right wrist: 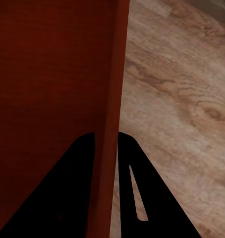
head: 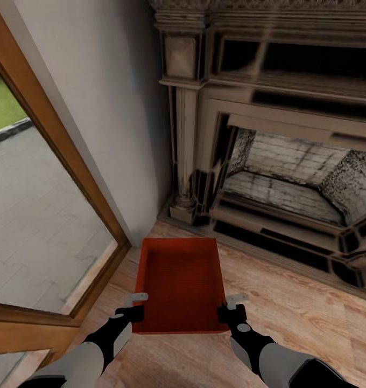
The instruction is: Move the two storage containers from the living room to the garage. In the garage, place one container on the floor and stack the other container on top of it (either order is fine).
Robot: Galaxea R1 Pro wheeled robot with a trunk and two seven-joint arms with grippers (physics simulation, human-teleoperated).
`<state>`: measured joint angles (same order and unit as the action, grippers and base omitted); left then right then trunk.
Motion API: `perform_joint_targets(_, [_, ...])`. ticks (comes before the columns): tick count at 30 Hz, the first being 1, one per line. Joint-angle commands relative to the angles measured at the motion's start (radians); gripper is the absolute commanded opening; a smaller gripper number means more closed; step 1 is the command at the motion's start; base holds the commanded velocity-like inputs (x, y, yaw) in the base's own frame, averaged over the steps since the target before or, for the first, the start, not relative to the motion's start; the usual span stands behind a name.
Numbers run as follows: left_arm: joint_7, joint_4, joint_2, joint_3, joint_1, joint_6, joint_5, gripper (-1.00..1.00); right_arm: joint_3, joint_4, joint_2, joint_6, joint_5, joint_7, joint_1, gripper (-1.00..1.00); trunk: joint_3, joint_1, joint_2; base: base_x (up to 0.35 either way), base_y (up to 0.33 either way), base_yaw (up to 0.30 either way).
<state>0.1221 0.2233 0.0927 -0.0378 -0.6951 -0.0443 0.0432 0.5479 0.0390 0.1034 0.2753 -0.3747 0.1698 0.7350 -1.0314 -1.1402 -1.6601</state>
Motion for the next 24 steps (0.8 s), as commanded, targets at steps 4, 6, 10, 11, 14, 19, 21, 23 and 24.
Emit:
perform_joint_targets(4, [0.013,0.005,0.001,-0.027,0.0,0.018,-0.017,-1.0,-0.036,-0.001,0.005,-0.002,0.0,-0.004,0.0,-1.0,0.012,0.016,0.028,0.0,0.0,0.0])
perform_joint_targets(6, [0.012,0.005,0.0,-0.027,0.0,0.018,-0.017,-1.0,-0.036,-0.001,0.005,-0.002,0.0,-0.004,0.0,-1.0,0.018,0.023,0.042,0.0,0.0,0.0])
perform_joint_targets(10, [0.012,0.006,0.0,-0.027,0.0,0.018,-0.017,-1.0,-0.036,-0.001,0.005,-0.002,0.0,-0.004,0.0,-1.0,0.031,0.039,0.07,0.0,0.0,0.0])
perform_joint_targets(11, [0.012,0.006,0.001,-0.027,0.0,0.018,-0.017,-1.0,-0.036,-0.001,0.005,-0.002,0.0,-0.004,0.0,-1.0,0.034,0.042,0.077,0.0,0.0,0.0])
perform_joint_targets(14, [0.012,0.006,0.001,-0.027,0.0,0.018,-0.017,-1.0,-0.036,-0.001,0.004,-0.003,0.0,-0.005,0.0,-1.0,0.043,0.054,0.098,0.0,0.0,0.0])
perform_joint_targets(19, [0.012,0.006,0.001,-0.026,0.0,0.018,-0.017,-1.0,-0.036,-0.001,0.003,-0.004,0.0,-0.004,0.0,-1.0,0.059,0.073,0.133,0.0,0.0,0.0])
perform_joint_targets(21, [0.012,0.006,0.001,-0.026,0.0,0.018,-0.017,-1.0,-0.036,-0.001,0.003,-0.004,0.0,-0.004,0.0,-1.0,0.065,0.081,0.147,0.0,0.0,0.0])
perform_joint_targets(23, [0.012,0.006,0.001,-0.027,0.0,0.018,-0.017,-1.0,-0.036,-0.001,0.003,-0.004,0.001,-0.004,0.0,-1.0,0.072,0.088,0.161,0.0,0.0,0.0])
perform_joint_targets(24, [0.012,0.005,0.001,-0.027,0.0,0.018,-0.017,-1.0,-0.036,-0.001,0.003,-0.004,0.001,-0.004,0.0,-1.0,0.075,0.092,0.168,0.0,0.0,0.0])
